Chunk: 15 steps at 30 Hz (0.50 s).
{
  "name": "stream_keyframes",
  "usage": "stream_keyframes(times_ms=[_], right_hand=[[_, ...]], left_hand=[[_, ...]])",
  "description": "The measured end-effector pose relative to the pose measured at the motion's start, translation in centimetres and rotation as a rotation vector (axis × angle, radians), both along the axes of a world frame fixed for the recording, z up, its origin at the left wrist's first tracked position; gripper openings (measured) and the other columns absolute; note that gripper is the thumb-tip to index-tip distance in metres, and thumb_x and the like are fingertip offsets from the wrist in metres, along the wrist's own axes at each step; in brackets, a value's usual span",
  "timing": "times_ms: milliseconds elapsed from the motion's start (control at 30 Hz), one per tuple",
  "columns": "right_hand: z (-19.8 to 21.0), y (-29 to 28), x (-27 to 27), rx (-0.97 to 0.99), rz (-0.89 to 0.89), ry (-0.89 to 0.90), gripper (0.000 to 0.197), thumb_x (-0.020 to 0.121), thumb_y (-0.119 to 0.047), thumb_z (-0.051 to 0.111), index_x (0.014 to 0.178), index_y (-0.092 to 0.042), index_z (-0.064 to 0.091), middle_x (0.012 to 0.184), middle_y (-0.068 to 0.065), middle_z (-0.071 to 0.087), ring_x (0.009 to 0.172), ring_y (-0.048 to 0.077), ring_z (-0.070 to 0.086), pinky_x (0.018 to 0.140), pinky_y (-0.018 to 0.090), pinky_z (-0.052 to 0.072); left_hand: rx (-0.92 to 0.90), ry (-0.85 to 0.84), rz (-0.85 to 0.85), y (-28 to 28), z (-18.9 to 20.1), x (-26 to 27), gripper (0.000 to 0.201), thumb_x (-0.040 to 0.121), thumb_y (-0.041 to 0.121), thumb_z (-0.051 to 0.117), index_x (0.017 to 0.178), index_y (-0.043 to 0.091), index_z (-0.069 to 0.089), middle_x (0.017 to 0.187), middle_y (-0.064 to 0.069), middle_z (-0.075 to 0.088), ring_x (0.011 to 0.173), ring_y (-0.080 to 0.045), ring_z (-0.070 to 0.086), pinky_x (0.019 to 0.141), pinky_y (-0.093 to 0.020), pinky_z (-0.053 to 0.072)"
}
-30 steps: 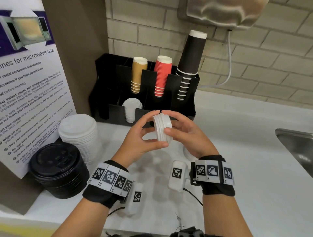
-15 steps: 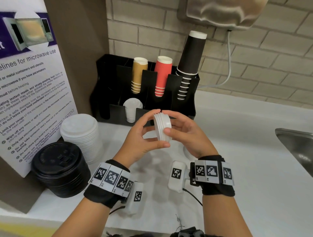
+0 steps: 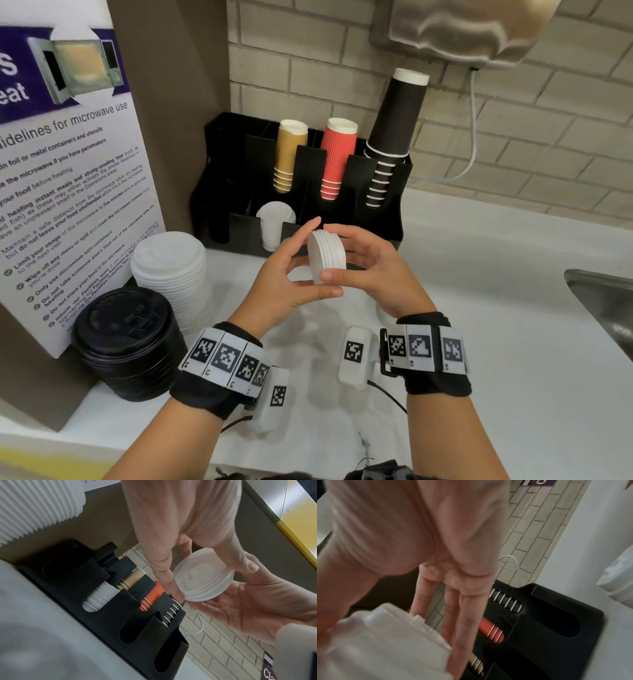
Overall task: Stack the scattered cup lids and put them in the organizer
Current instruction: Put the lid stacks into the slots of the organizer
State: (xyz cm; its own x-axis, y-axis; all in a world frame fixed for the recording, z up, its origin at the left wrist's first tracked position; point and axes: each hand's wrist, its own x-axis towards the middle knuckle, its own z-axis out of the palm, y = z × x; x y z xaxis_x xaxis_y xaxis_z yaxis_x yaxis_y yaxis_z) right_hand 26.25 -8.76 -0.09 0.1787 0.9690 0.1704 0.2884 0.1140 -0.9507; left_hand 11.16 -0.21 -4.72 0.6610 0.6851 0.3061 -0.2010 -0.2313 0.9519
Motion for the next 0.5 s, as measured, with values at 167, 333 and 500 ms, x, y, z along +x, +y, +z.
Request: stream_keyframes(times_ms=[167, 333, 500], right_hand=[[1.1, 2.5, -0.3, 0.034, 0.039, -0.085, 0.057, 0.071, -0.016, 0.084, 0.122, -0.026, 0.059, 0.114, -0.005, 0.067, 0.108, 0.009, 0.064, 0.093, 0.031, 0.053], [2.7, 9.3, 0.5, 0.166, -0.096, -0.194, 0.057, 0.072, -0.013, 0.083, 0.122, -0.013, 0.058, 0.118, 0.002, 0.063, 0.109, 0.016, 0.061, 0.092, 0.026, 0.051], [1.4, 17.2, 0.6, 0.024, -0.134, -0.622, 0.069, 0.068, -0.024, 0.084, 0.127, -0.013, 0.049, 0.120, 0.007, 0.057, 0.111, 0.024, 0.053, 0.087, 0.030, 0.045]], left_hand=[[-0.003, -0.010, 0.055, 1.2, 0.8, -0.5, 0.098, 0.057, 0.033, 0.083, 0.140, 0.048, 0.033, 0.144, 0.011, 0.041, 0.131, -0.010, 0.047, 0.096, -0.031, 0.052], [-0.002, -0.086, 0.388, 3.5, 2.6, -2.6, 0.069, 0.071, 0.036, 0.081, 0.128, 0.048, 0.045, 0.143, 0.006, 0.042, 0.126, -0.006, 0.048, 0.091, -0.019, 0.051], [-0.024, -0.086, 0.560, 4.6, 3.3, -4.3, 0.025, 0.090, 0.016, 0.067, 0.109, 0.032, 0.062, 0.120, 0.004, 0.057, 0.099, -0.009, 0.062, 0.098, -0.047, 0.051]])
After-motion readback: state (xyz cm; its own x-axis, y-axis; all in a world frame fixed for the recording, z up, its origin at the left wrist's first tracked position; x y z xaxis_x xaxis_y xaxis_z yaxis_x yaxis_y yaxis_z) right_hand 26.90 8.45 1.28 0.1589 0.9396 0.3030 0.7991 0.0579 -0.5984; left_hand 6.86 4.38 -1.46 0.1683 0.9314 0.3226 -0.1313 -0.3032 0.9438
